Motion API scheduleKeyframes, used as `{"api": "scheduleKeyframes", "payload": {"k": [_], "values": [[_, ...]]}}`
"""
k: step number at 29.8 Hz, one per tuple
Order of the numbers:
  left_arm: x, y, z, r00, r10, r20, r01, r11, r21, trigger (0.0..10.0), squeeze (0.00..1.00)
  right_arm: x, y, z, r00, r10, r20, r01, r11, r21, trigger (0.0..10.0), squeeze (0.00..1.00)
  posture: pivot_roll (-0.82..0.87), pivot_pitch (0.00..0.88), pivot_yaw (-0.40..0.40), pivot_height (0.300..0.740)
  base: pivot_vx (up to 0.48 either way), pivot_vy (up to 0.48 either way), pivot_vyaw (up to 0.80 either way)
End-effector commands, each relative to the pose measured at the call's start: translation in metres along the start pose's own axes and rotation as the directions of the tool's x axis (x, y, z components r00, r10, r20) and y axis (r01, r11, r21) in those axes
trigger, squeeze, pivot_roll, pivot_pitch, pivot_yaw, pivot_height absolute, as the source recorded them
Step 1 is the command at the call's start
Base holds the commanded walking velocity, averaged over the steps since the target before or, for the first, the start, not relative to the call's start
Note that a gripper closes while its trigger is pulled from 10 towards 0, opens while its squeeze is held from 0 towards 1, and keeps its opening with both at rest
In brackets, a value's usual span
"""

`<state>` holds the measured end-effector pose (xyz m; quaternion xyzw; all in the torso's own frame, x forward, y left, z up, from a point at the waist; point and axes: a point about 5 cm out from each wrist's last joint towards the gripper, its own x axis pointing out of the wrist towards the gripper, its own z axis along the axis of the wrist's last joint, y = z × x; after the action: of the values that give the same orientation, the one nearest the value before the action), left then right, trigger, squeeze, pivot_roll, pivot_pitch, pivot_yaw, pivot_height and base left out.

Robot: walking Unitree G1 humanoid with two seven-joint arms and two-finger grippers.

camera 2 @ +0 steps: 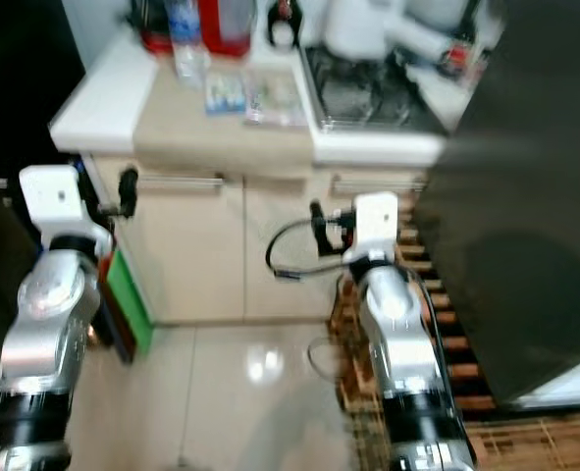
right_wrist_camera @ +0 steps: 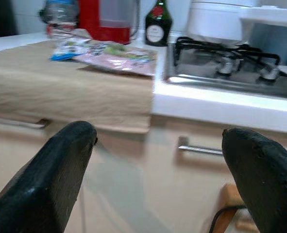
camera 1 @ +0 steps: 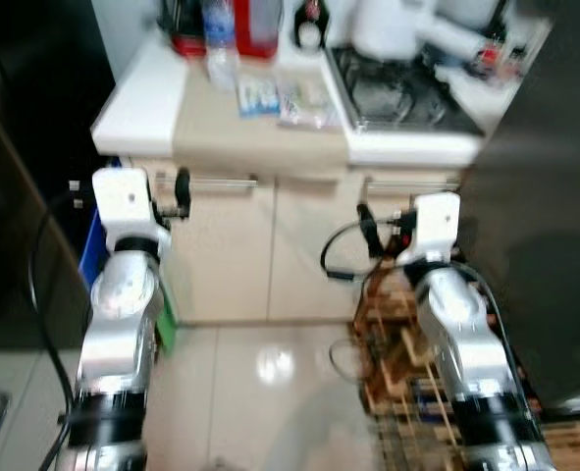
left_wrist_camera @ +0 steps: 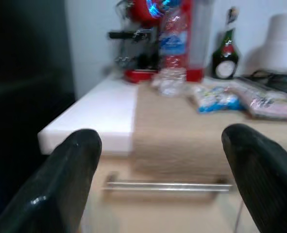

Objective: Restocking fridge

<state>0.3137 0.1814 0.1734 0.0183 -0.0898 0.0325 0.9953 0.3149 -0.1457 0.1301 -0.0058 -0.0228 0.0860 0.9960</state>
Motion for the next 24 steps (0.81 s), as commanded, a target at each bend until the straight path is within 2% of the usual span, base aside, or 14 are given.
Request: {"api": "scheduleKeyframes", "payload": {"k": [1,11,17,20,24], "values": [[0.004,-0.013,0.005,0.998,-0.058,0.022,0.059,0.998,-0.015,10.0,0.00,-0.003,-0.012,0.001,0.999,-0.048,0.004,0.048,0.999,-0.003,10.0,0.87,-0.07,0.000,-0.024,0.740,0.480,0.000,0.00],[0.006,-0.014,0.010,0.995,-0.088,0.044,0.088,0.996,-0.018,10.0,0.00,-0.004,-0.009,0.007,0.998,-0.043,0.036,0.043,0.999,-0.021,10.0,0.88,-0.08,0.000,-0.020,0.740,0.480,0.000,0.00],[0.006,-0.017,0.015,0.990,-0.125,0.071,0.126,0.992,-0.003,10.0,0.00,-0.002,-0.007,0.027,0.991,-0.058,0.123,0.063,0.997,-0.039,10.0,0.88,-0.08,0.000,-0.018,0.740,0.480,0.000,0.00],[0.010,-0.020,0.023,0.985,-0.145,0.094,0.146,0.989,-0.004,10.0,0.00,-0.001,-0.012,0.052,0.972,-0.100,0.214,0.112,0.993,-0.045,10.0,0.88,-0.08,0.000,-0.015,0.740,0.480,0.000,0.00],[0.014,-0.023,0.029,0.982,-0.165,0.096,0.167,0.986,-0.014,10.0,0.00,0.000,-0.015,0.062,0.963,-0.113,0.243,0.126,0.991,-0.040,10.0,0.88,-0.08,0.003,-0.012,0.740,0.304,0.000,0.00]]}}
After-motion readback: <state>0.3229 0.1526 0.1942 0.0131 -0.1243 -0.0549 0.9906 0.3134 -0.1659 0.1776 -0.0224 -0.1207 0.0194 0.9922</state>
